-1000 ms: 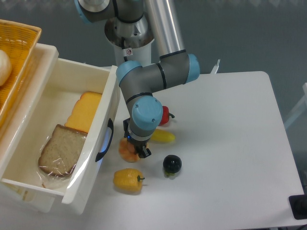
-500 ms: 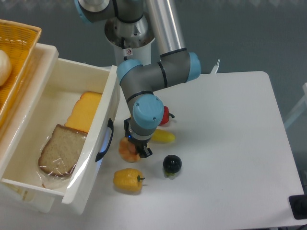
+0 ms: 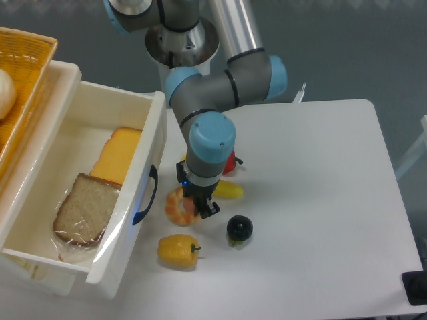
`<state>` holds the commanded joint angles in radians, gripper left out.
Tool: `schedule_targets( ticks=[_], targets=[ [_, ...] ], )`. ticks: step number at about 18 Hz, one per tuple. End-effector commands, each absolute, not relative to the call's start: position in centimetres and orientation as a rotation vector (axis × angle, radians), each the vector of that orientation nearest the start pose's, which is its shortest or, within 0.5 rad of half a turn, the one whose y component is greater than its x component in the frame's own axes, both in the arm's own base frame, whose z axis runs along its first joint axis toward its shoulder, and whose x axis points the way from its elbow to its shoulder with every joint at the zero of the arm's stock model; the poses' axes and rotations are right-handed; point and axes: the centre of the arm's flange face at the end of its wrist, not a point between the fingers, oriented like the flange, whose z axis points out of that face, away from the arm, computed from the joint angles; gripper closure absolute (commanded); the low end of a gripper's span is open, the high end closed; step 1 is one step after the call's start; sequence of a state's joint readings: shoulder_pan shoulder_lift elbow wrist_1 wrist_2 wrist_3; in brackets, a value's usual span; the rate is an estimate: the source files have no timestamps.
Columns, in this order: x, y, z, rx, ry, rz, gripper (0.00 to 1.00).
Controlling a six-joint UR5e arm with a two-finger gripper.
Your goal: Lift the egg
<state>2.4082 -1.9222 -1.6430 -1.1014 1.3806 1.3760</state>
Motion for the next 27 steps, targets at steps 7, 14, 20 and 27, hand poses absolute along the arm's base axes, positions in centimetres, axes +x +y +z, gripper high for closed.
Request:
schedule_targets(
  ticks=[7,14,20,27],
  targets=[
    [-37.1,51.5,34.6,-2.794,0.736,0.016,0.80],
    [-38.0,51.2,35.3,-2.767,0.700,0.013,0.76],
    [-38.0,51.2,35.3,-2.766,0.700,0.012,0.76],
    [-38.0,51.2,35.1,-2.767,0.702,0.009,0.76]
  ],
)
